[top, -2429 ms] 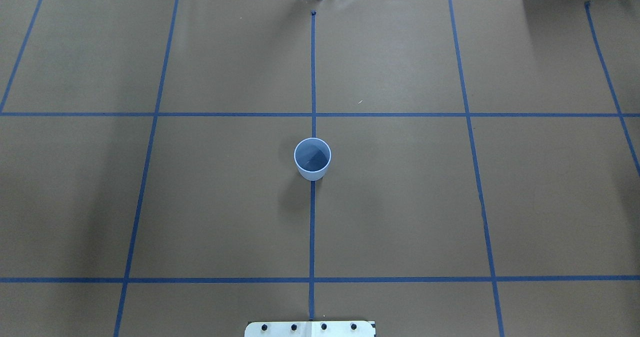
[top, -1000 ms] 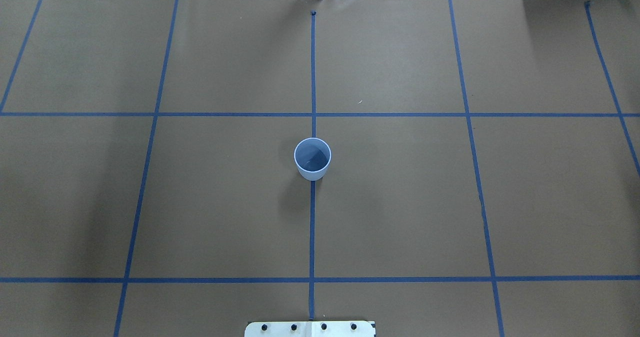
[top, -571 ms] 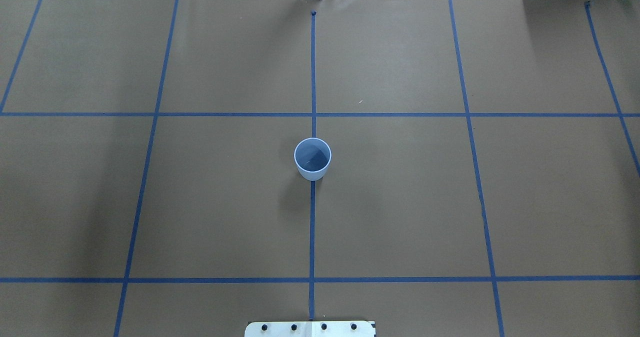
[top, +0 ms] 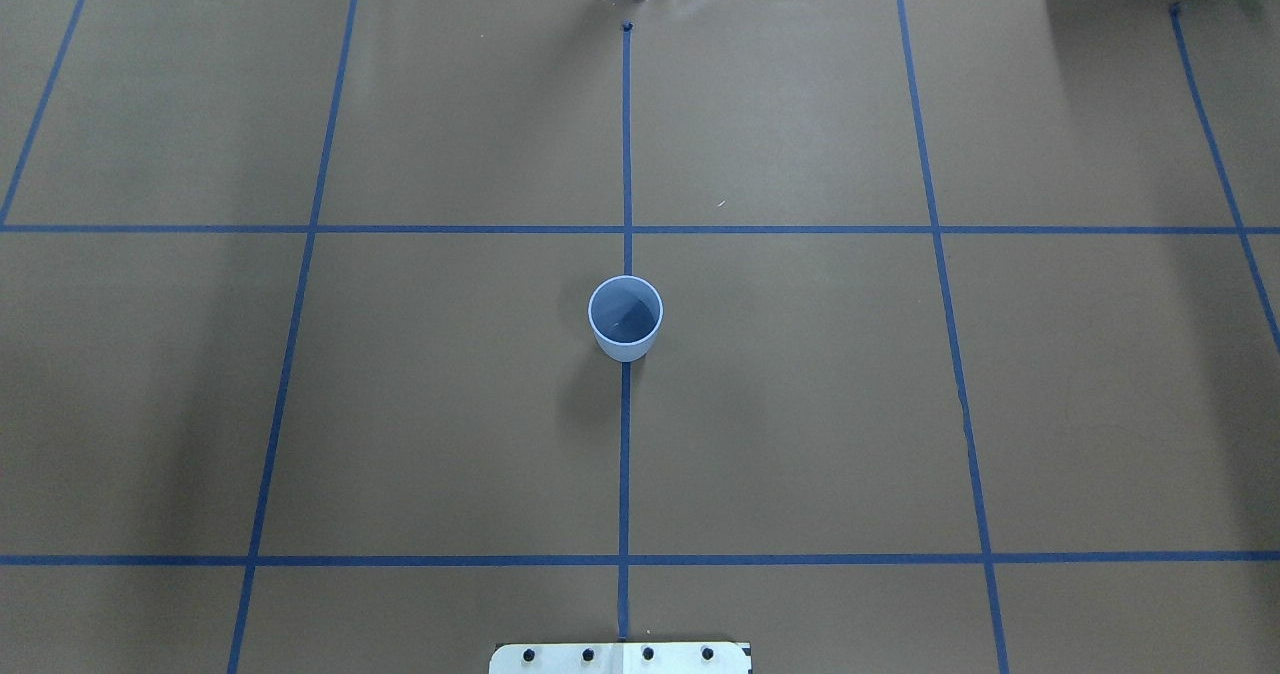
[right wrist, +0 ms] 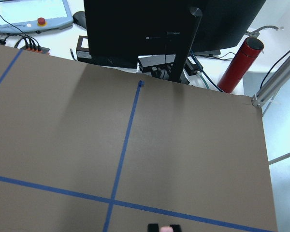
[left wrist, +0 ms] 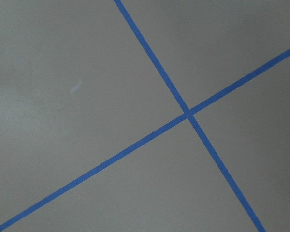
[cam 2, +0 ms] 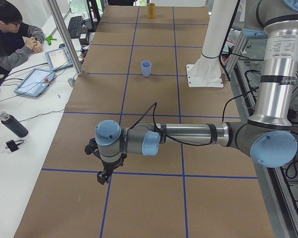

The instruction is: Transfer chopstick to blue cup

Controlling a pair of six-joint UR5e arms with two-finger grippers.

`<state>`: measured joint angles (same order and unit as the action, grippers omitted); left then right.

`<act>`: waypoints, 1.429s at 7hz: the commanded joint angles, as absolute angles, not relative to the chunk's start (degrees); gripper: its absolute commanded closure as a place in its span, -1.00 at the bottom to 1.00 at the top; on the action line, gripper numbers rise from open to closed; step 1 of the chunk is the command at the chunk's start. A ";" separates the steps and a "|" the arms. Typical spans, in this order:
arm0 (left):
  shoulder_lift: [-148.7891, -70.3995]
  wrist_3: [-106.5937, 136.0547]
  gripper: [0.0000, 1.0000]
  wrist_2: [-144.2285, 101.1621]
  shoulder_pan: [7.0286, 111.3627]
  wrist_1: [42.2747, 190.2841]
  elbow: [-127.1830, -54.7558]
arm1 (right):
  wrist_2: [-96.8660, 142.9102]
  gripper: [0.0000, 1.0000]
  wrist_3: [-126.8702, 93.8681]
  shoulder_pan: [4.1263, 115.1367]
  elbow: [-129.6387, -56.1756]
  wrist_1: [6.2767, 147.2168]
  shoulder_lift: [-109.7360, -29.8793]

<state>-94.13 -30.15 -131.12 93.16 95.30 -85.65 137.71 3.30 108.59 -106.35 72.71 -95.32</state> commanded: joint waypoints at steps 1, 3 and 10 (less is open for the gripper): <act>-90.47 -30.15 -0.96 -131.31 93.25 95.97 -86.04 | 139.22 1.00 -1.63 102.26 -111.42 82.05 -90.12; -88.51 -26.31 -0.96 -132.89 95.25 94.40 -88.41 | 138.78 1.00 -21.77 90.94 -117.13 82.27 -85.98; -82.71 -10.81 -0.96 -133.15 95.27 93.78 -97.65 | 98.62 1.00 -77.56 41.20 -119.98 102.65 -50.25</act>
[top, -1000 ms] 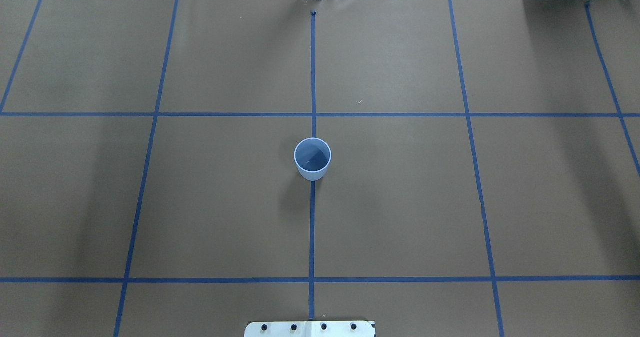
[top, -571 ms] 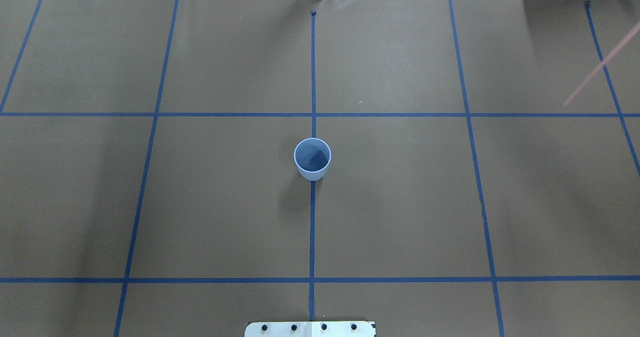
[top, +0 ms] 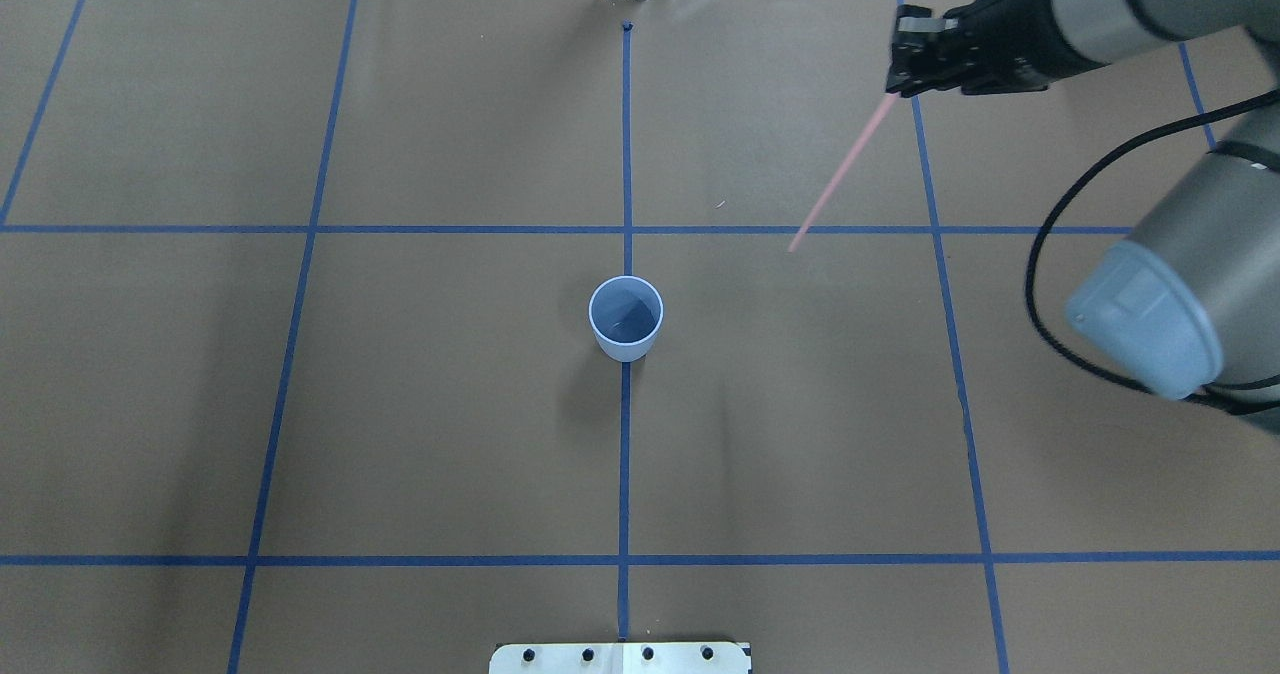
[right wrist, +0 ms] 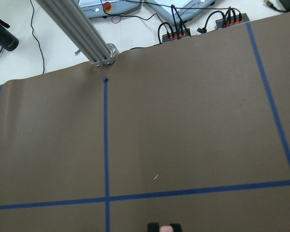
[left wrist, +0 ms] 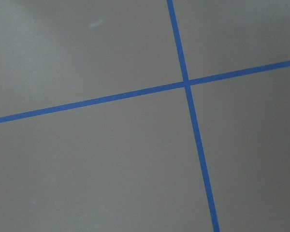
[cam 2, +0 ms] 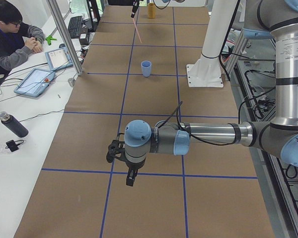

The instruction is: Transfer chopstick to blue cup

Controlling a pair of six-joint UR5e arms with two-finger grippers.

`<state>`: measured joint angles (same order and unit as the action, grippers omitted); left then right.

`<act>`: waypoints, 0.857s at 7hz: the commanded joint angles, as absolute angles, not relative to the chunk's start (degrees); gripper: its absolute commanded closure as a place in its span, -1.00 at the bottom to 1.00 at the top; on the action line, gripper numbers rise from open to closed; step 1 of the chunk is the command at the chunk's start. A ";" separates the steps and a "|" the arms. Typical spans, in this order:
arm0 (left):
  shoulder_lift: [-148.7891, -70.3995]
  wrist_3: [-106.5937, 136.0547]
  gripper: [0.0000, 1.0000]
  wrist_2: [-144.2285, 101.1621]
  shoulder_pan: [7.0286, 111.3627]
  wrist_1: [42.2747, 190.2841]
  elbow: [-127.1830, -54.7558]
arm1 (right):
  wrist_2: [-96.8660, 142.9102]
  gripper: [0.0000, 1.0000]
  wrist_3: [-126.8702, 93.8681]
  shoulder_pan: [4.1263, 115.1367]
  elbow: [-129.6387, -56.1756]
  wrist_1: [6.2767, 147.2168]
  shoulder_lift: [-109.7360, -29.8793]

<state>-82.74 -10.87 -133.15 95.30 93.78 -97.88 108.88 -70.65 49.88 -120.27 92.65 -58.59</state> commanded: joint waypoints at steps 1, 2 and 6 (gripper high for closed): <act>-82.36 -10.81 -0.96 -133.15 95.27 93.78 -97.56 | 93.65 1.00 -80.57 37.48 -118.75 107.09 -46.27; -82.18 -10.90 -0.96 -133.15 95.27 93.78 -97.56 | 92.12 1.00 -82.07 36.40 -115.69 110.62 -41.79; -81.39 -10.90 -0.96 -133.07 95.19 94.31 -97.47 | 84.73 1.00 -85.07 30.16 -108.21 113.82 -37.18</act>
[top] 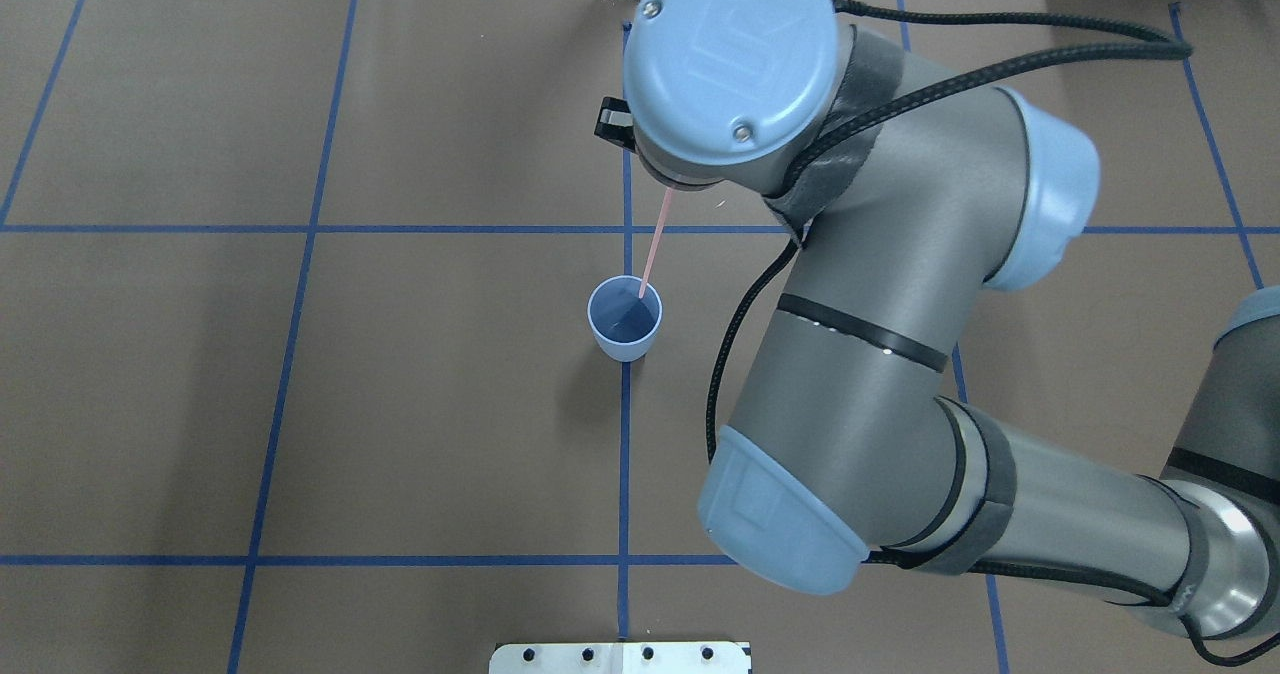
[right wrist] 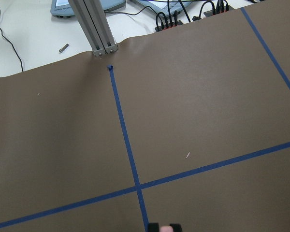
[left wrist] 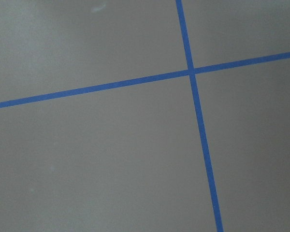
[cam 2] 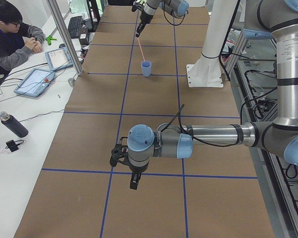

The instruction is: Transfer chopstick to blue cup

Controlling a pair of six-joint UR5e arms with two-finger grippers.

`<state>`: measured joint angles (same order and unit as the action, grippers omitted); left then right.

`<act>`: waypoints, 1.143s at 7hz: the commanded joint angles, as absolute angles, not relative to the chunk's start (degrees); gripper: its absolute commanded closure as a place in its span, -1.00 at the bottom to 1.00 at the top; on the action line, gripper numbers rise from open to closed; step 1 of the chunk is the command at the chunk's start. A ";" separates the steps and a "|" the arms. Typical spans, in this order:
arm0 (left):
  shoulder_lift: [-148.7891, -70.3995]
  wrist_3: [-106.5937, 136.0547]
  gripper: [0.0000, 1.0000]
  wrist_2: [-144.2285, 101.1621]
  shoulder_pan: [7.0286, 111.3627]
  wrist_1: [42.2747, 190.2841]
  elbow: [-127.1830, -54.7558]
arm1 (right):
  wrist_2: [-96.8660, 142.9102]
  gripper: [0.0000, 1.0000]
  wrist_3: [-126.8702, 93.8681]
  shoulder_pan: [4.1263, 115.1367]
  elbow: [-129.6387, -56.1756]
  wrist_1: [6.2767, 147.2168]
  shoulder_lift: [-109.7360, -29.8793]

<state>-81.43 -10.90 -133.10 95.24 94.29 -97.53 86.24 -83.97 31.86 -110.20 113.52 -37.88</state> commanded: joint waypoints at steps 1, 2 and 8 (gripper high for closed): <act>-81.39 -10.90 -0.96 -133.15 95.19 94.31 -97.38 | 83.60 1.00 -85.08 29.02 -105.58 113.64 -36.74; -81.30 -10.90 -0.96 -133.07 95.19 94.31 -97.38 | 83.24 1.00 -85.08 28.39 -104.43 113.47 -36.56; -81.04 -10.90 -0.96 -133.15 95.19 94.57 -97.38 | 84.28 -0.99 -88.77 27.15 -102.48 112.94 -34.55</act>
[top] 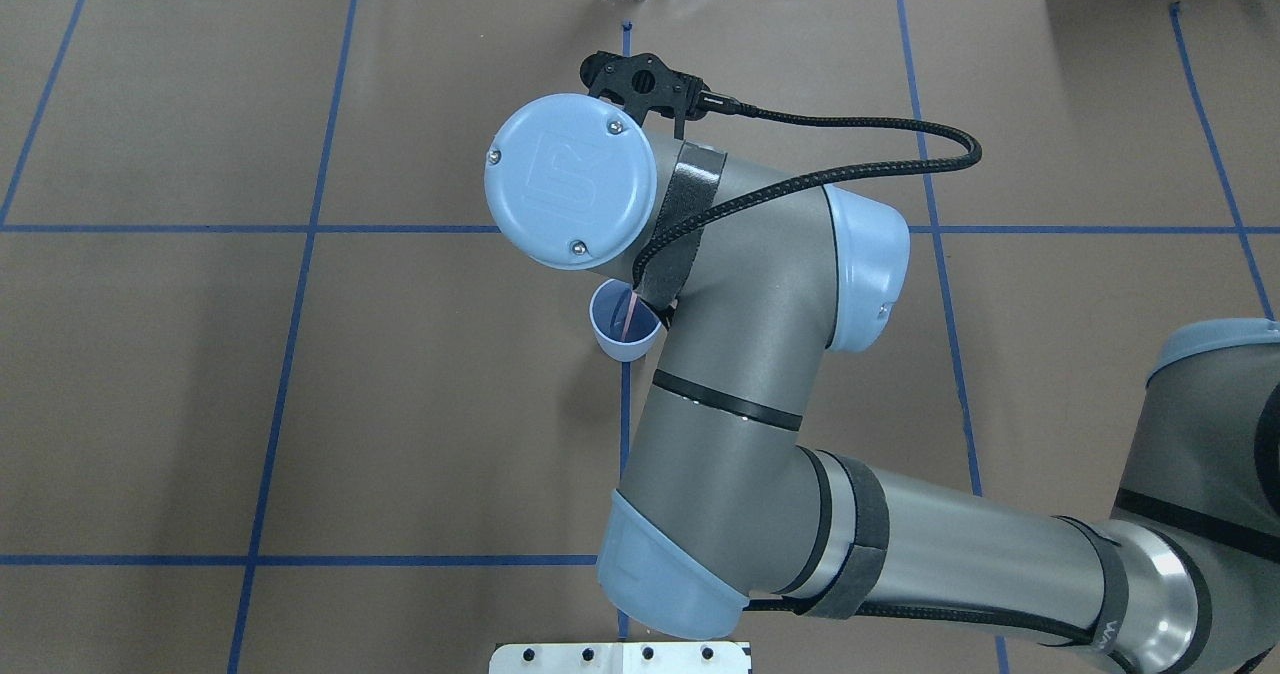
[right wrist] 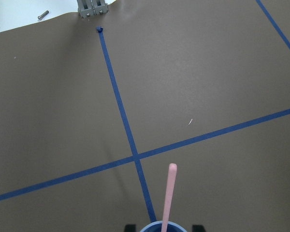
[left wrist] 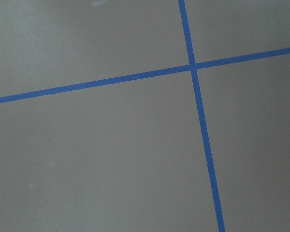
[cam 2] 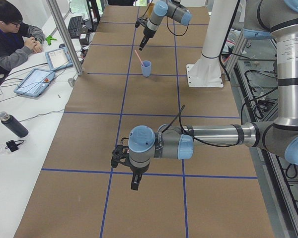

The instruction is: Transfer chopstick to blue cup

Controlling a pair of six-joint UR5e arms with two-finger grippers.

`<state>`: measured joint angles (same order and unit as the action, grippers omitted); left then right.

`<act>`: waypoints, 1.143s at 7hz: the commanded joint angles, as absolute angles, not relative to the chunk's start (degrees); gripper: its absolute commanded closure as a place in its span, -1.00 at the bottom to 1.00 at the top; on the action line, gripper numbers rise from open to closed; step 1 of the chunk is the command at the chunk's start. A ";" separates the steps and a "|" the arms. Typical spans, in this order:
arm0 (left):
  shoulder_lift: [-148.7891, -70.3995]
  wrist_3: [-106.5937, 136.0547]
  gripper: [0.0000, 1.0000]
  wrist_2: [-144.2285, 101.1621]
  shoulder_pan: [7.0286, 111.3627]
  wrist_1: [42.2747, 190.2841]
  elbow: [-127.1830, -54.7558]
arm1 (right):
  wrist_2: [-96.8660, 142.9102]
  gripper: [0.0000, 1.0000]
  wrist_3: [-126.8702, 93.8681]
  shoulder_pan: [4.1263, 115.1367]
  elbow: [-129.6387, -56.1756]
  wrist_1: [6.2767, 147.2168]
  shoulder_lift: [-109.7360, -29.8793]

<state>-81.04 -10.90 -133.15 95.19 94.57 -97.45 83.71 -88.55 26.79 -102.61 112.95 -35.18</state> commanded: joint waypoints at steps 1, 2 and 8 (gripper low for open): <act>-81.04 -10.90 -0.96 -133.15 95.19 94.57 -97.38 | 87.25 -1.00 -88.25 29.51 -102.57 113.03 -33.32; -81.04 -10.90 -0.96 -133.15 95.19 94.48 -97.38 | 91.54 -1.00 -85.37 33.19 -103.18 113.11 -32.96; -81.73 -6.98 -0.96 -133.15 94.84 89.68 -98.86 | 125.12 -1.00 -34.84 66.21 -103.10 98.26 -61.12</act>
